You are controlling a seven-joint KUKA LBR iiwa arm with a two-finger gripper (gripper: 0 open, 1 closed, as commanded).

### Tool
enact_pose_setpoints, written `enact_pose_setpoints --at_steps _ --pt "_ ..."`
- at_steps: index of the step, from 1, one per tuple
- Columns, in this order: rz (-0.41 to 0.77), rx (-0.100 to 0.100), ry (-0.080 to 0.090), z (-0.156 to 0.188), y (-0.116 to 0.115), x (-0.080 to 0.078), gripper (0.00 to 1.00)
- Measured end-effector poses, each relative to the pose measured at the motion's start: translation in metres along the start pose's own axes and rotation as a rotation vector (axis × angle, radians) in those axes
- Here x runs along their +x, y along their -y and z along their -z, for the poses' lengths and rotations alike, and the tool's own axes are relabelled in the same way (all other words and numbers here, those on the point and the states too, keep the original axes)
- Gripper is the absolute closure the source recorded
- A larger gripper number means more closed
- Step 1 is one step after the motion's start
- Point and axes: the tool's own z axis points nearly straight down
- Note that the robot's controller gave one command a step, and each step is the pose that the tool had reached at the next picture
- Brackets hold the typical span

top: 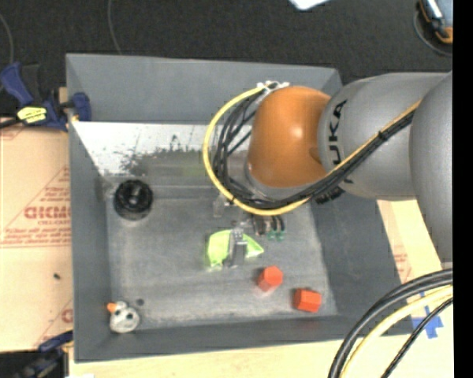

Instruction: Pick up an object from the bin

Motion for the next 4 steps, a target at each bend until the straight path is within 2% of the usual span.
enact_pose_setpoints --at_steps 1,2,3,4 --pt "-0.003 -0.001 0.008 0.005 0.0 -0.002 0.0" --pt "-0.064 -0.001 -0.001 -0.08 0.032 -0.02 0.0" --pt "0.086 0.0 0.006 -0.078 0.027 -0.021 0.0" --pt "-0.064 -0.001 0.005 -0.079 0.033 -0.021 0.0"
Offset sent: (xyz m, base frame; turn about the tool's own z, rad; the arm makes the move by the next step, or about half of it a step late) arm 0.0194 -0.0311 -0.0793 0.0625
